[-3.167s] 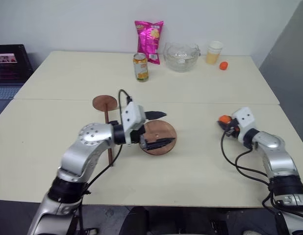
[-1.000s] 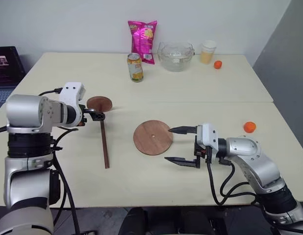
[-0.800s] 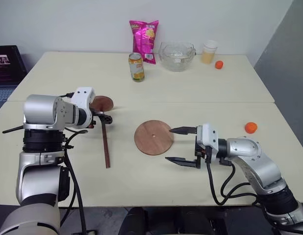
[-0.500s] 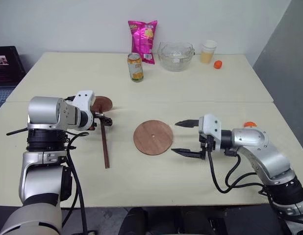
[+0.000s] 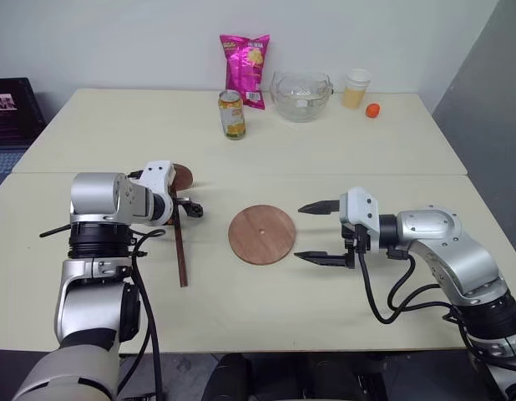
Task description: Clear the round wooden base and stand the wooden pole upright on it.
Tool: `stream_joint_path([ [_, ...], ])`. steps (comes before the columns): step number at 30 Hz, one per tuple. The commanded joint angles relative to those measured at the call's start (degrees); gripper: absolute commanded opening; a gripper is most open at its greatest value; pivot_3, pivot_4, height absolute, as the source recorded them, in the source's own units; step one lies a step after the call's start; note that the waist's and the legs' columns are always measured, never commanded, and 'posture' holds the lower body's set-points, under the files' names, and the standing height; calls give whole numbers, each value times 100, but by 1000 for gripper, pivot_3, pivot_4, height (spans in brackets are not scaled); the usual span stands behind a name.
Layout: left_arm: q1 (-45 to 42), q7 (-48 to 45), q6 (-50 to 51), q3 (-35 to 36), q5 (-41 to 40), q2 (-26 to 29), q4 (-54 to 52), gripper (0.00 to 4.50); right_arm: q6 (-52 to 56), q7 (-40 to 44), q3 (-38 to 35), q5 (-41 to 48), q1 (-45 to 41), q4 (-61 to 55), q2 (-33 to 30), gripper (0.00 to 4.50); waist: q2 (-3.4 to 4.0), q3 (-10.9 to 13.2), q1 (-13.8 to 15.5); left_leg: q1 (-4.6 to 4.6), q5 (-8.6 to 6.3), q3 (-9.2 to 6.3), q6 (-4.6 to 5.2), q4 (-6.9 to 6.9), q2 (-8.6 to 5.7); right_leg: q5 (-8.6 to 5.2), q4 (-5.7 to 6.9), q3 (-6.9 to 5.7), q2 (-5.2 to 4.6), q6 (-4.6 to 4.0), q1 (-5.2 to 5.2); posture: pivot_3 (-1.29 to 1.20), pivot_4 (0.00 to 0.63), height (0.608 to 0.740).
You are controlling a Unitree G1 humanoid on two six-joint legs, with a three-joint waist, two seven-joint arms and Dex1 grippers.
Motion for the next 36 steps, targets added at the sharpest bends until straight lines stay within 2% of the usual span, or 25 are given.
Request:
stream_joint_path([
  [1, -113, -20, -134, 57, 15, -7, 91, 3582, 51, 67, -166, 165, -41, -211, -81, 4500, 0, 0, 0, 0, 0, 0, 0, 0, 0, 0, 0, -1, 0, 0, 0, 0, 150, 740],
  [11, -159, -83, -236, -47, 39, 27, 206, 1263, 86, 201, -167, 243, -20, -185, -222, 4500, 0, 0, 2, -2, 0, 1, -1, 2, -2, 0, -2, 0, -3, 0, 1, 0, 150, 740],
  [16, -64, -153, -211, -134, 12, 79, -24, 303, 121, 224, -169, 278, -50, -132, -266, 4500, 0, 0, 1, -1, 1, 0, -1, 2, -2, 0, -2, -1, -3, 0, 1, 0, 150, 740],
  [28, 368, -292, -48, -168, -111, 281, -1183, 269, 21, 161, -233, 247, -165, 53, -224, 4500, 0, 0, 0, -2, 1, -1, -3, 2, -2, 0, -2, -1, -3, 1, 0, 0, 150, 740],
  [36, 910, -387, -539, -199, -143, 492, -2209, 269, 3, 146, -338, 215, -172, 107, -270, 4500, 0, 0, 3, -2, 1, 0, -3, 1, -1, 0, -3, 1, -3, 0, 0, 0, 150, 740],
])
